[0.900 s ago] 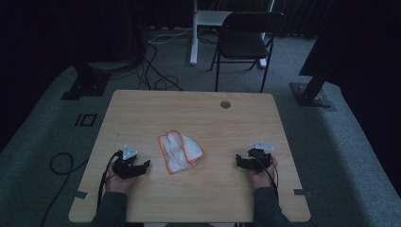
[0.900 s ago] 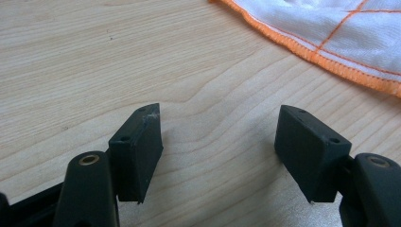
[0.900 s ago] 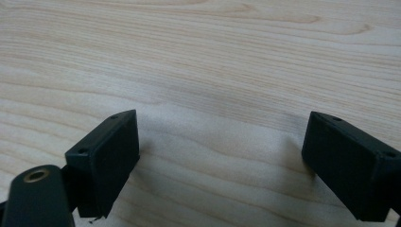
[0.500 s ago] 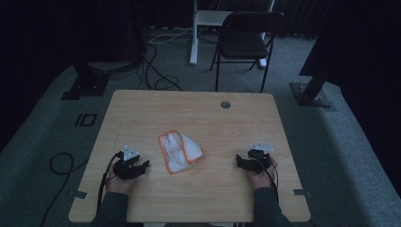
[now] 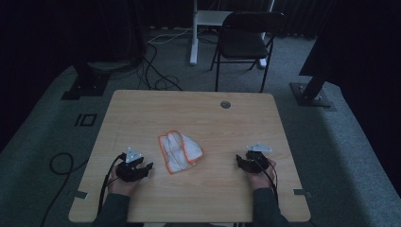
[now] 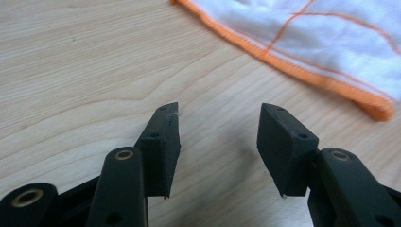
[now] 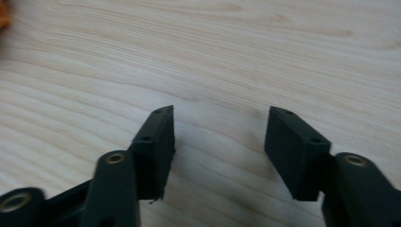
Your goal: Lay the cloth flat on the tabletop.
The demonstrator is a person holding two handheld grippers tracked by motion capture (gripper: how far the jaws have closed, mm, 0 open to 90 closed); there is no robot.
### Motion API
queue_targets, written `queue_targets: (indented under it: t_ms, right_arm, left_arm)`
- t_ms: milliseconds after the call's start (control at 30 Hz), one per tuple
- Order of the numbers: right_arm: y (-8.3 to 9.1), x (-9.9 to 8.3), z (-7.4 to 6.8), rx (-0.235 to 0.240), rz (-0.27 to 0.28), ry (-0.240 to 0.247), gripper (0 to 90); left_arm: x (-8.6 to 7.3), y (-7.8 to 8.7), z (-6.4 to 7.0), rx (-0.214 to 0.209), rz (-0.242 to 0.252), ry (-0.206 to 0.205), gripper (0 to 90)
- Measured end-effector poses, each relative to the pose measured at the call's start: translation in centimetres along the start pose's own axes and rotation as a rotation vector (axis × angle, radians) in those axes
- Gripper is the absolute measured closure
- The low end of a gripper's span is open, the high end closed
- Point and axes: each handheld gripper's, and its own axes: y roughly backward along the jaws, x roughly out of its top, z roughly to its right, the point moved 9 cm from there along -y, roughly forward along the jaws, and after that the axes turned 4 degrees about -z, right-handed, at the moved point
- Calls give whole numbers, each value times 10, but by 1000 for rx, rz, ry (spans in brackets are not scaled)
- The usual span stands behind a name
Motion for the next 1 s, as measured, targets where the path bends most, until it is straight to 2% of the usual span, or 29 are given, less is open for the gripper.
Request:
queue_targets:
  t_ms: [167,633,1000]
  right_arm:
    - [6,6,-14,34,35,51,537]
    - [15,12,-44,100,72,131,594]
    - [19,15,-77,169,94,217,640]
  left_arm:
    - [2,0,8,-12,4,-17,503]
    - [7,-4,40,-54,23,-96,502]
    - [10,-9,66,-93,26,-155,501]
